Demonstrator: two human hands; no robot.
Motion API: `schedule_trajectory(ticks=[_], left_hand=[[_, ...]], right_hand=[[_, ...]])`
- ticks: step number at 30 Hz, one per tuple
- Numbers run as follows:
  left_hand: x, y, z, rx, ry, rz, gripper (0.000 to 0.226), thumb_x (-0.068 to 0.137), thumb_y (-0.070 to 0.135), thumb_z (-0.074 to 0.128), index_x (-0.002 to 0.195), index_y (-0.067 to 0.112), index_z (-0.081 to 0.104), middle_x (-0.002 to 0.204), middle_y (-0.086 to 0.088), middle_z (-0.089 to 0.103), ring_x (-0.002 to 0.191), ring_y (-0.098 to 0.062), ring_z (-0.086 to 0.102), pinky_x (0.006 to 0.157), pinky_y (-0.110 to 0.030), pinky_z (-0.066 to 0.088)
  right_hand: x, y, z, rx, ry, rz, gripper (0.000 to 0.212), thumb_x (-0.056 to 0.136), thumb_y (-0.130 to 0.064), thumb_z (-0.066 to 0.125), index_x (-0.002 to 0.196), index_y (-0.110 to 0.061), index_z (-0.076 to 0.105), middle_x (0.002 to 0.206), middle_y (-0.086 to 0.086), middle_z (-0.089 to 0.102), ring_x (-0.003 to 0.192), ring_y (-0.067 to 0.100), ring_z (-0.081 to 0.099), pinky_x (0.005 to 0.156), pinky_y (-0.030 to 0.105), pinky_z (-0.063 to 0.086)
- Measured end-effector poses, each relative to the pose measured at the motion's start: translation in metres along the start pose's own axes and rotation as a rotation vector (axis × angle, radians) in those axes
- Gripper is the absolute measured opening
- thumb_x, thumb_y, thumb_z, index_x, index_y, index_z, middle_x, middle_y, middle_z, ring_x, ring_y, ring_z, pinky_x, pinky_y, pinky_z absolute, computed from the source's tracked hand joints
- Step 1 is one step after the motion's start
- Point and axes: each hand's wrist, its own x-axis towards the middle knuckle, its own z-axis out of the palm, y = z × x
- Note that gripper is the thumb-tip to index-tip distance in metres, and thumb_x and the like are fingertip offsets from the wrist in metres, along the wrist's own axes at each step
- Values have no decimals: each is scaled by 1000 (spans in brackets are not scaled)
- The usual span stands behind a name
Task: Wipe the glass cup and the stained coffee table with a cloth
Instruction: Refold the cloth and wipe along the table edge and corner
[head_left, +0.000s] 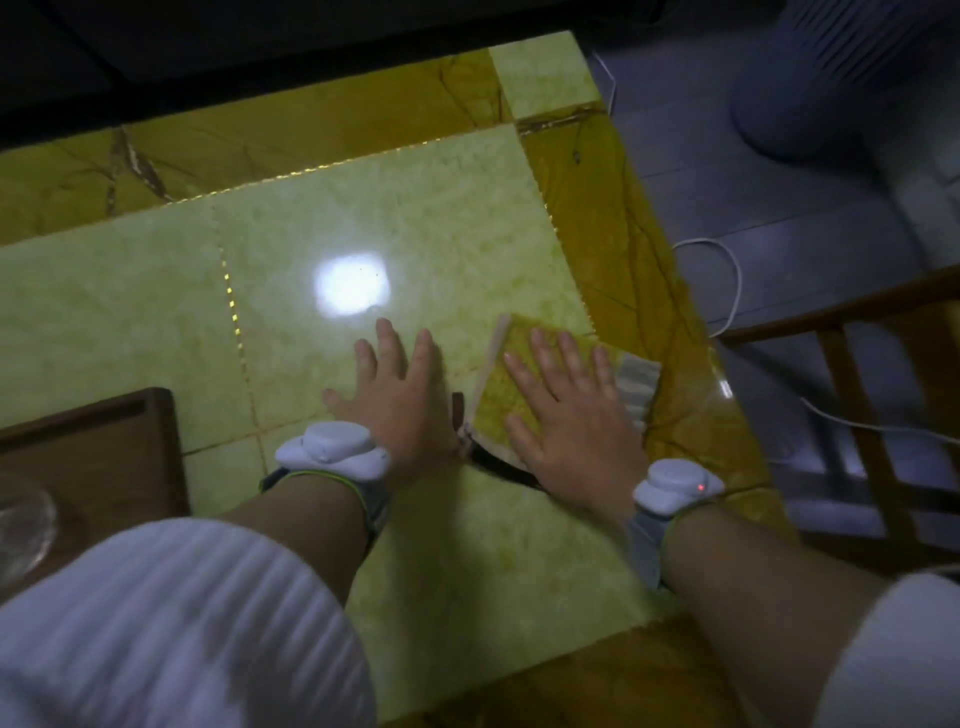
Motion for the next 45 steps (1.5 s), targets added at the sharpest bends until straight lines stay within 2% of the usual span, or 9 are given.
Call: schedule_trajectory(ticks=[3,6,18,31,34,37,38,41,45], left_hand=[[-18,-9,5,131,-59,69,136,54,78,71,151,36,-15,160,-7,-25,148,-38,-11,109,-69,16],[-41,-15,12,167,-108,104,145,48,79,74,150,36,-19,158,-6,-30,148,-38,-14,108,-71,16],[-85,-2,38,267,-116,211,140,55,74,75,150,34,-19,158,-4,-31,148,-37,-16,107,-71,16],[-96,70,53,373,-205,244,142,57,60,84,150,35,-21,157,-5,-31,146,-43,-14,103,-76,21],[-94,74,51,333,-271,206,132,67,50,83,149,38,-20,156,-3,-33,145,-46,-16,101,-77,24],[-94,75,53,249,-251,197,94,92,36,62,152,40,-11,158,-1,-30,145,-43,-19,105,-73,23],[-94,75,53,243,-237,193,91,94,36,59,152,40,-10,158,0,-30,145,-43,-19,105,-73,24],[-94,74,54,272,-257,185,111,81,40,73,151,41,-13,157,0,-32,145,-43,-19,102,-73,27],[-88,66,61,275,-272,205,139,57,47,86,146,45,-21,153,6,-38,145,-42,-22,100,-75,28]], right_hand=[[-4,9,-1,0,-18,-28,66,97,-59,25,157,-33,15,167,1,3,153,24,-3,122,48,-6],[-13,-8,4,11,15,134,67,96,-59,24,157,-33,12,167,1,0,153,24,-3,122,49,-7],[-99,-44,31,49,60,284,66,98,-58,23,157,-31,13,167,2,5,153,26,1,122,49,-4],[-186,22,42,41,10,254,65,99,-63,19,157,-35,11,167,-1,2,154,21,-4,122,49,-2],[-182,40,36,28,3,245,65,99,-63,18,157,-35,10,167,-1,0,153,21,-5,122,50,-2],[-163,45,30,30,8,291,66,98,-62,21,157,-34,9,167,-1,-3,153,21,-7,122,49,-4],[-154,44,27,34,14,324,67,98,-62,22,157,-34,9,167,-1,-3,153,22,-7,122,50,-4],[-140,29,26,50,48,391,66,98,-58,27,157,-32,13,167,2,2,153,28,-2,122,53,-2],[-157,3,36,26,46,283,66,98,-56,29,157,-29,17,167,4,7,153,30,1,122,54,1]])
